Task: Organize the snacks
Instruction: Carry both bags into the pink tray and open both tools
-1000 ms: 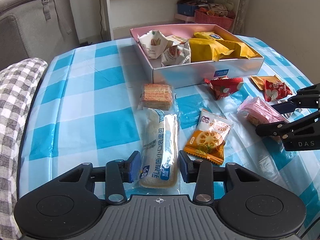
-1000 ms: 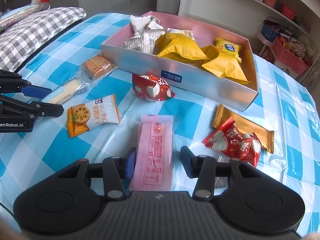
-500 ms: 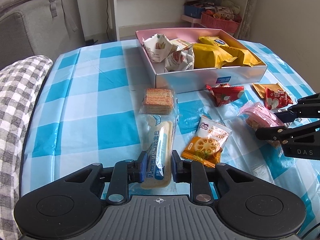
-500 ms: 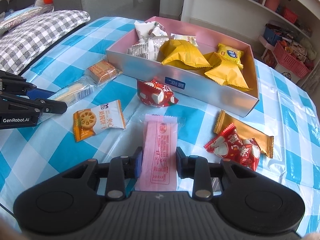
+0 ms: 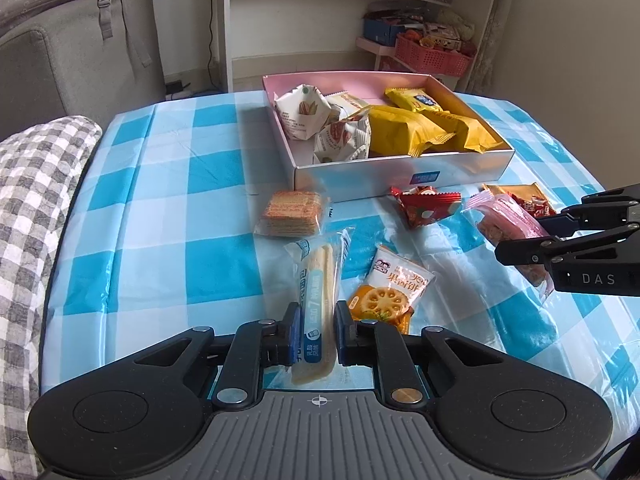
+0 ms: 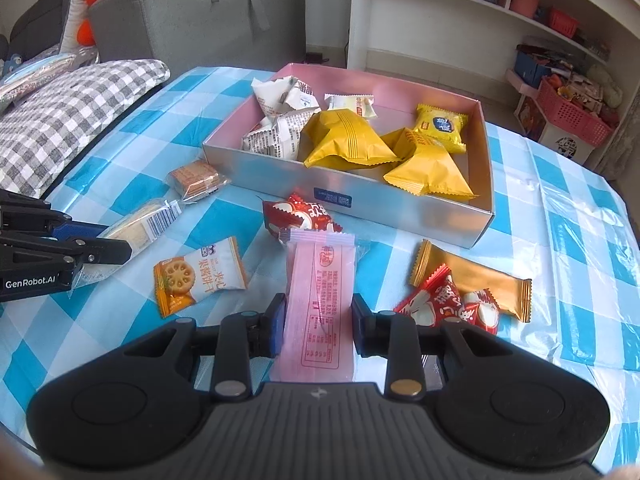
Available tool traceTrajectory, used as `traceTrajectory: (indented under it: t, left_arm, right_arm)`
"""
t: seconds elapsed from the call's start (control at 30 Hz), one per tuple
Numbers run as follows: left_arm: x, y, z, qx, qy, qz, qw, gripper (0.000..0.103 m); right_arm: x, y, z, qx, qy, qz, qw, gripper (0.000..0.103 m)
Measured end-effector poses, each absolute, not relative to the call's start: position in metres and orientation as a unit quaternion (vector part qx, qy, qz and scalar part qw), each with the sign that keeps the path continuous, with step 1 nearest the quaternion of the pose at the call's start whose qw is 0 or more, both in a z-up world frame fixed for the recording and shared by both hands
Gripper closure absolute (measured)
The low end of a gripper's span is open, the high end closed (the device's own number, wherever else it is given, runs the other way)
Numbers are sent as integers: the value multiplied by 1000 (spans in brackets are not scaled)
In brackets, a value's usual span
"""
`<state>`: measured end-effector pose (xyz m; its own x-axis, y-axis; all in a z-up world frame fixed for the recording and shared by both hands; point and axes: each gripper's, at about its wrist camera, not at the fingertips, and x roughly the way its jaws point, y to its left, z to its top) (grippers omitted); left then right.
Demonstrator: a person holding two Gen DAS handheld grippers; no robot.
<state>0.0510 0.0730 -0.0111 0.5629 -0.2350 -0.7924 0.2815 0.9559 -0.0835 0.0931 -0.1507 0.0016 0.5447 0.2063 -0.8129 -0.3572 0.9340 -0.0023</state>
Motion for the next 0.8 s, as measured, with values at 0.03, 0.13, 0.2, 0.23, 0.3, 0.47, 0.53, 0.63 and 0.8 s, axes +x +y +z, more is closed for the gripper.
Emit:
traceTrajectory:
  t: [0.03,0.13,0.2,0.23,0.3,0.47,0.53,0.63,0.8]
  left_arm:
    - [51,72,-10,24,443,-147,884,88]
    - [50,71,-5,17,439,-152,885,89]
    - [49,71,-2,11,437,-155,886,89]
    - [49,71,-1,8,436,-156,886,89]
    - [48,71,3,1,434,-157,887,89]
    - [48,70,13,-12,422,-161,892,89]
    - [49,68,18,-18,416,-162,895,89]
    - [53,66,24,-27,409,-160,898,89]
    - [66,60,32,-40,400,-151,903,89]
  right_arm:
    - [94,-152,3,-80,449,161,875,74]
    - [95,-155,7,-68,446,159,878,74]
    - [97,-158,9,-62,443,157,880,74]
    - [98,-159,10,-59,442,156,881,74]
    - [99,-162,12,-52,441,154,882,74]
    - [106,-169,19,-30,438,147,886,74]
    - [109,-171,23,-23,433,144,890,74]
    - [116,-175,29,-9,425,138,894,74]
    - [129,-180,36,17,416,129,900,74]
